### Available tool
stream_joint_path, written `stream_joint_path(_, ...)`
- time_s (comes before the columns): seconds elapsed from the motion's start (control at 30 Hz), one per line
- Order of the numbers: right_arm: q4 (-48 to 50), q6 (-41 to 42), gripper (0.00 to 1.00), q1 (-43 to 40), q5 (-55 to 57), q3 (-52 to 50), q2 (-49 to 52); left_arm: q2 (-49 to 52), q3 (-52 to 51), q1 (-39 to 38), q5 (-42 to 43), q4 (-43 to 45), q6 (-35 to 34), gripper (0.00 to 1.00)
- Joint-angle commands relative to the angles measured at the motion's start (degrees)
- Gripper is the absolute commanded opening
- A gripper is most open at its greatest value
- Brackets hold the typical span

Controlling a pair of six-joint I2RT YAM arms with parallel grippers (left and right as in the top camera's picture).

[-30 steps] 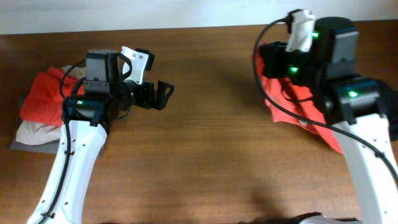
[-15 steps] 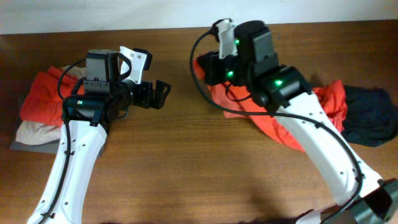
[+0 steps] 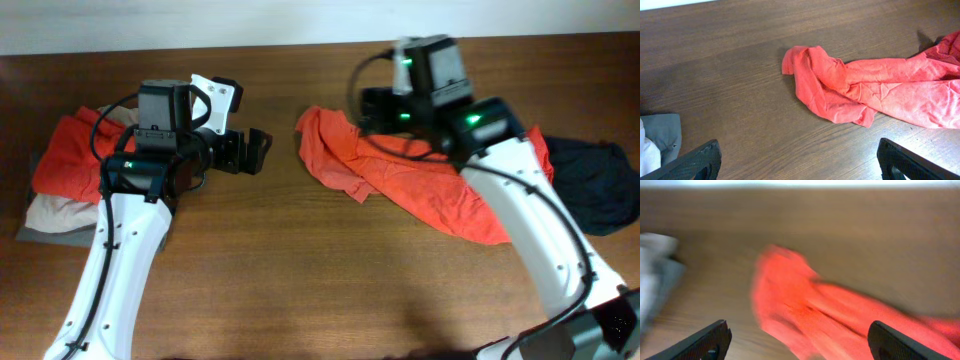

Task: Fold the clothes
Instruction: 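Drag the orange t-shirt with the right gripper toward the table center, then grasp the t-shirt's left end with the left gripper and lift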

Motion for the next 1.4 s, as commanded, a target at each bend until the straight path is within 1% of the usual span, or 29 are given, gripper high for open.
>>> stream_joint_path(0.0, -9.18, 3.63, 0.92, -8.22, 3.48, 0.15, -0.33, -0.02, 0.83, -0.07, -0.33, 0.0, -0.13, 0.99)
stream_joint_path(0.13, -20.33, 8.59, 0.92, -16.59, 4.28, -0.61, -0.2, 0.0, 0.83, -0.07, -0.33, 0.2, -0.13, 0.99)
stream_joint_path(0.23, -22.82, 10.4, 0.92, -23.06, 4.28, -4.17, -0.15, 0.0, 0.83, -0.07, -0.33, 0.2, -0.13, 0.99)
stream_joint_path(0.27, -22.32, 10.43, 0.92, -26.47, 4.28, -7.02, 0.04, 0.0, 0.83, -0.07, -0.33, 0.2, -0.13, 0.99)
stream_joint_path(0.33, -21.0, 11.45, 0.92, -30.45, 4.24, -10.88, 0.35, 0.0, 0.83, -0.07, -0.33, 0.17, -0.13, 0.99)
stream_joint_path(0.4, -17.22, 11.1, 0.92, -35.41, 3.02, -16.83, 0.63, 0.0, 0.83, -0.07, -0.33, 0.2, -0.13, 0.99)
stream_joint_path(0.5, -13.09, 7.13, 0.92, -39.67, 2.03, -22.75, 0.63, 0.0, 0.83, -0.07, -0.33, 0.39, -0.13, 0.99)
stream_joint_path(0.6, -9.68, 6.84, 0.91, -43.25, 2.54, -26.67, 0.63, 0.0, 0.83, -0.07, -0.33, 0.37, -0.13, 0.99)
stream_joint_path(0.67, -6.32, 3.93, 0.91, -44.57, -1.49, -28.44, 0.63, 0.0, 0.83, -0.07, -0.33, 0.39, -0.13, 0.99)
stream_joint_path(0.77, -1.64, -1.07, 0.8, -44.68, -12.94, -30.32, 0.63, 0.0, 0.83, -0.07, -0.33, 0.66, -0.13, 0.99)
stream_joint_path(0.83, -0.7, -2.21, 0.56, -44.09, -17.14, -30.56, 0.63, 0.0, 0.83, -0.07, -0.33, 0.83, -0.13, 0.99)
stream_joint_path(0.87, -0.24, -2.19, 0.45, -43.67, -18.14, -30.53, 0.61, 0.0, 0.83, -0.07, -0.33, 0.81, -0.13, 0.99)
stream_joint_path(0.9, 0.44, -2.23, 0.39, -43.36, -19.04, -30.51, 0.5, 0.0, 0.83, -0.07, -0.35, 0.76, -0.13, 0.99)
stream_joint_path(0.93, 0.85, -2.54, 0.31, -43.17, -20.17, -30.47, 0.33, 0.0, 0.83, -0.07, -0.33, 0.76, -0.13, 0.99)
stream_joint_path(0.97, 1.29, -4.07, 0.25, -42.97, -23.21, -30.32, -0.07, 0.0, 0.83, -0.07, -0.35, 0.76, -0.13, 0.99)
stream_joint_path(1.07, 1.09, -6.91, 0.11, -42.93, -32.76, -28.87, -2.49, 0.0, 0.83, -0.07, -0.33, 0.76, -0.13, 0.99)
stream_joint_path(1.13, 0.76, -6.91, 0.04, -42.93, -35.93, -27.41, -4.98, 0.0, 0.83, -0.07, -0.35, 0.76, -0.13, 0.99)
stream_joint_path(1.37, -1.99, -5.9, 0.04, -42.86, -41.77, -21.57, -18.51, 0.0, 0.83, -0.07, -0.35, 0.76, -0.13, 0.99)
